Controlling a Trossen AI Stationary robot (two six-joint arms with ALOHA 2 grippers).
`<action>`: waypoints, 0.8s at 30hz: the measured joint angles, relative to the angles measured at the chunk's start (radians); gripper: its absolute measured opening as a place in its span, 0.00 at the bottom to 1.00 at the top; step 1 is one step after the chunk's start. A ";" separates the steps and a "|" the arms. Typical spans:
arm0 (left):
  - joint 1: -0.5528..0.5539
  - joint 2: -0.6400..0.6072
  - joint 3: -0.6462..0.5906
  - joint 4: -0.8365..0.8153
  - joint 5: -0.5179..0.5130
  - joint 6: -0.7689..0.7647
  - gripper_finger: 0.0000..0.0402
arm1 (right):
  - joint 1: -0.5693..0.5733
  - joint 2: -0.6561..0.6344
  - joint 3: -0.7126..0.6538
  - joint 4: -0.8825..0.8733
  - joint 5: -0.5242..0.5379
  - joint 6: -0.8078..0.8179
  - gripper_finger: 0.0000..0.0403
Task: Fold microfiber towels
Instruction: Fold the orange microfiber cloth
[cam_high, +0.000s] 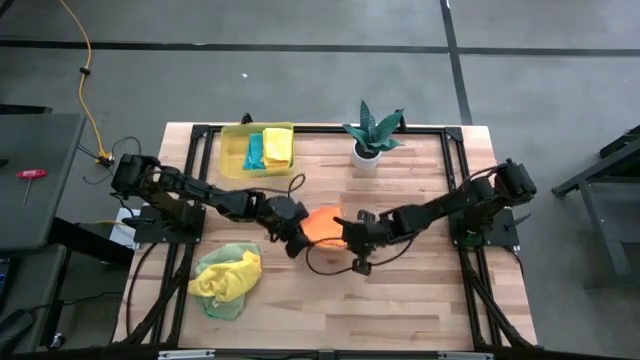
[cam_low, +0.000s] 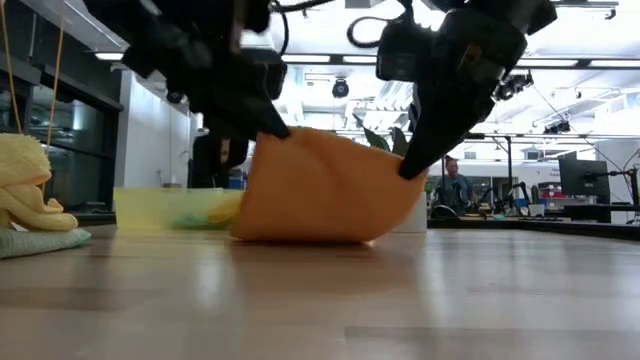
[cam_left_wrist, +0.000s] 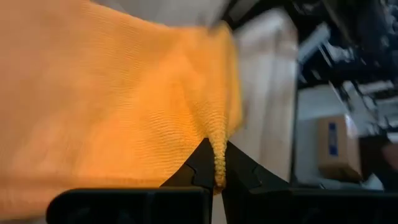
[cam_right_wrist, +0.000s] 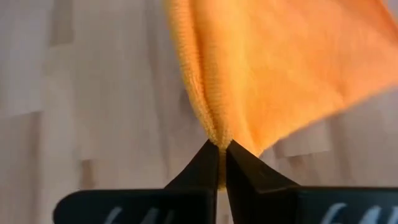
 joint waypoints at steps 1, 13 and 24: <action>-0.019 0.000 0.000 0.001 0.000 -0.016 0.00 | -0.015 -0.001 0.000 0.000 -0.049 -0.005 0.01; -0.155 0.000 0.000 -0.022 -0.233 -0.144 0.00 | -0.150 -0.003 0.001 0.028 -0.310 -0.101 0.00; -0.258 0.000 0.000 -0.091 -0.417 -0.303 0.00 | -0.231 0.004 0.001 0.101 -0.351 -0.338 0.00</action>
